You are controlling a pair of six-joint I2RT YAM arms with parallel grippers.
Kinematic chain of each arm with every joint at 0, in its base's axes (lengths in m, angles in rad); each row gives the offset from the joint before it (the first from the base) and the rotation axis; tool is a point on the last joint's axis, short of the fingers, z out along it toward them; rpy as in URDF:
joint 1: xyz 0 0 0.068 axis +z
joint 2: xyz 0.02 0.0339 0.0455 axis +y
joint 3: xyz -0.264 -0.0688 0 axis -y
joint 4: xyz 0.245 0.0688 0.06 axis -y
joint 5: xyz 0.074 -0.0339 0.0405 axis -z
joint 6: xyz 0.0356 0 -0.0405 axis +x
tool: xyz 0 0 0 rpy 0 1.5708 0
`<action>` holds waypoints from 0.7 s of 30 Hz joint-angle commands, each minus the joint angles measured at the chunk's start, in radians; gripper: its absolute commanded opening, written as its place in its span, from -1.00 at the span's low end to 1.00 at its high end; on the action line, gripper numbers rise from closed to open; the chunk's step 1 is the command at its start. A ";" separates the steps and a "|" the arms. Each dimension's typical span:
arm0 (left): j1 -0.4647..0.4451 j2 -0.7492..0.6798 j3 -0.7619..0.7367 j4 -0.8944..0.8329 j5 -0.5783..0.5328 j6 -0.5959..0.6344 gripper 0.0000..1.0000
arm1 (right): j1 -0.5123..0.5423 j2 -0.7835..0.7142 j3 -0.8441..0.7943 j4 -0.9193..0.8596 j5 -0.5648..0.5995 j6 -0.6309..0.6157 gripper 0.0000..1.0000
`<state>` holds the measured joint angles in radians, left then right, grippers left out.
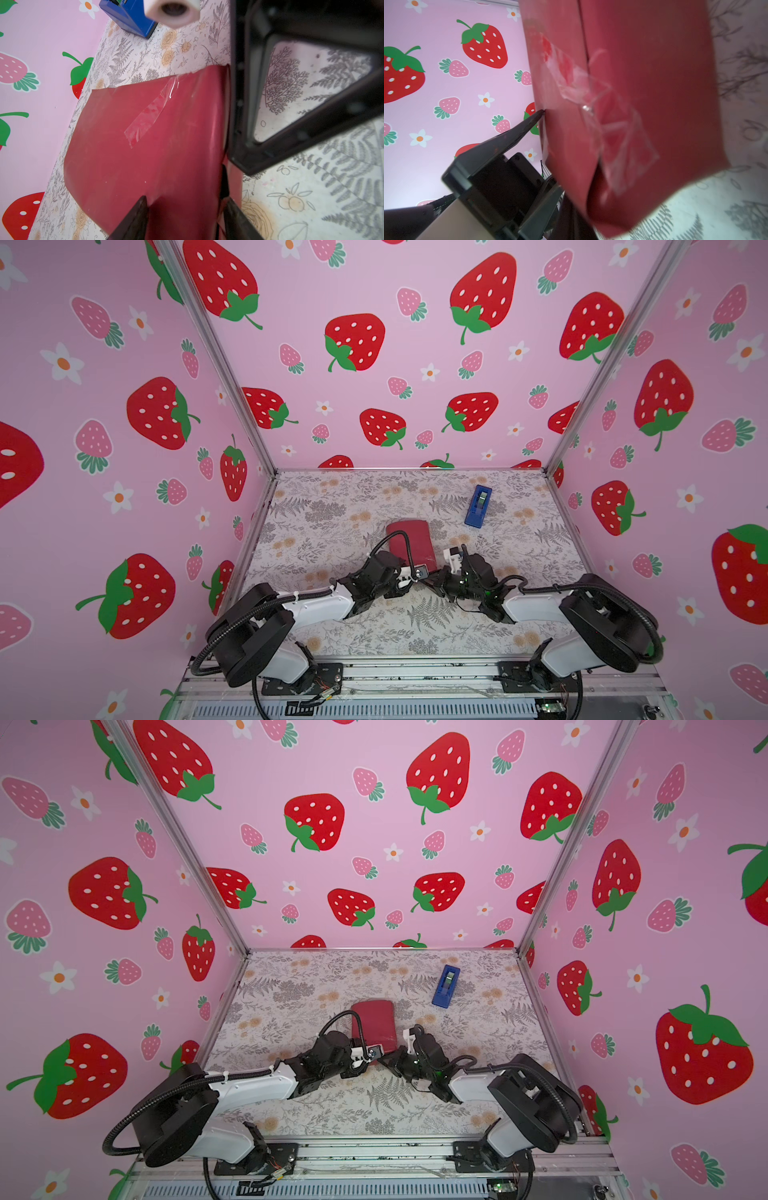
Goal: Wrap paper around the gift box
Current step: 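Release the paper corner and swing the right gripper toward the blue tape dispenser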
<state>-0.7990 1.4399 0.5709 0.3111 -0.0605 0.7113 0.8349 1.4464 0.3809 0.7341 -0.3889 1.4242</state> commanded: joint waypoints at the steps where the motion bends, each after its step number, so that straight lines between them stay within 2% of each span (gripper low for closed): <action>1: 0.003 0.028 0.014 -0.055 -0.025 0.005 0.18 | -0.037 -0.118 -0.037 -0.093 0.039 -0.042 -0.93; 5: 0.003 0.030 0.017 -0.061 -0.024 0.006 0.18 | -0.153 -0.253 -0.032 -0.262 0.024 -0.121 -0.91; 10: 0.002 0.037 0.026 -0.081 -0.018 0.004 0.16 | -0.419 -0.342 0.011 -0.431 -0.096 -0.244 -0.89; 16: 0.001 0.049 0.040 -0.113 -0.015 -0.004 0.16 | -0.660 -0.285 0.127 -0.556 -0.223 -0.388 -0.88; 21: 0.000 0.046 0.041 -0.130 -0.016 -0.003 0.16 | -0.803 -0.196 0.222 -0.577 -0.312 -0.449 -0.86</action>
<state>-0.7998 1.4578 0.6003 0.2821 -0.0711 0.7105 0.0845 1.2148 0.5518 0.2077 -0.6167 1.0550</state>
